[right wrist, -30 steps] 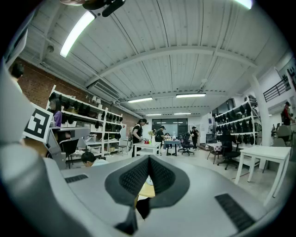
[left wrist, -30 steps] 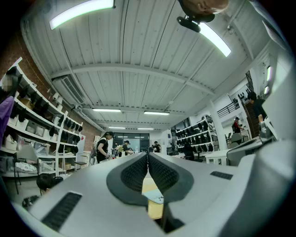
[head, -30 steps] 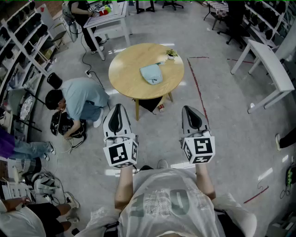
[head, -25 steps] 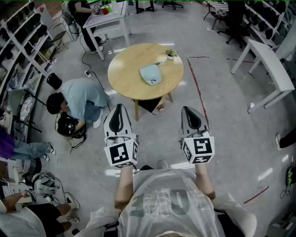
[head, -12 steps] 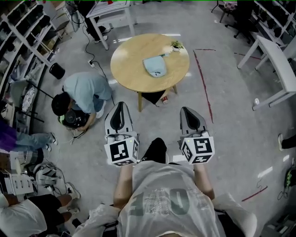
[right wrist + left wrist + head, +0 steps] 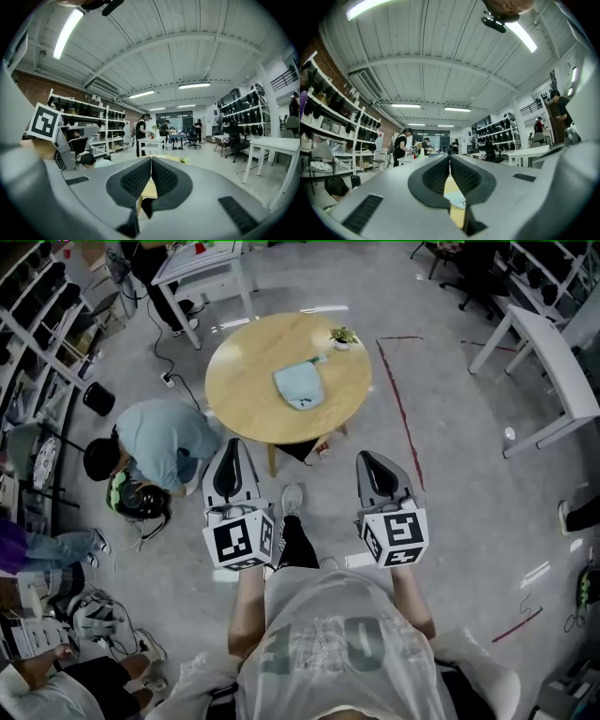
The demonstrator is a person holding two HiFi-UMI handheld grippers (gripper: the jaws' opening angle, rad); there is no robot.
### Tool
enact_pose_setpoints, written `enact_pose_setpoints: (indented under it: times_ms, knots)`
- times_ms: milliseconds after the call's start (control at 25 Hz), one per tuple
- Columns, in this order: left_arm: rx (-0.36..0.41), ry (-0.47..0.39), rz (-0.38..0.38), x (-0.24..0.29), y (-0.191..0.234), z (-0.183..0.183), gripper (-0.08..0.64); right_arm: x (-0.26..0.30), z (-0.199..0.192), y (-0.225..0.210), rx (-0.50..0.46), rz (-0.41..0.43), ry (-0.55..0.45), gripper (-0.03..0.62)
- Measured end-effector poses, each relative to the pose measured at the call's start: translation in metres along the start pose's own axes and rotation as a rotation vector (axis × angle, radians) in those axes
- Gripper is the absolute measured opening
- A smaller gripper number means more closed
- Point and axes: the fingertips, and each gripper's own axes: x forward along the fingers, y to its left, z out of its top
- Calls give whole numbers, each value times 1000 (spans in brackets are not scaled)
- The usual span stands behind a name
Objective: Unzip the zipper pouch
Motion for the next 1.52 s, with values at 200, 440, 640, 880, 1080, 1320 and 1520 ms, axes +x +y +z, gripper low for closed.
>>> enact_pose_setpoints:
  times_ms: [200,440,640,880,1080,1320,1520]
  knots:
    - [-24,-24,-5,53,14,8,34,46,22,-21,-46,-50,2,29]
    - [-46,-16,-26,129,51,6,34,124,48,-31,-73,-103,25,29]
    - [-44,-12,-46,203,87,3,34,201,73,-38,-75,-134,28,29]
    - [-34,10,-80,282,128,-14,34,288,80,-39,-83,-174,69,29]
    - [-11,19,-65,321,152,-22,34,329,82,-41,-120,-205,104,29]
    - [-16,47,-51,334,148,-36,34,347,78,-53,-119,-194,108,29]
    - [-18,49,-42,336,144,-40,34,355,75,-56,-101,-171,86,29]
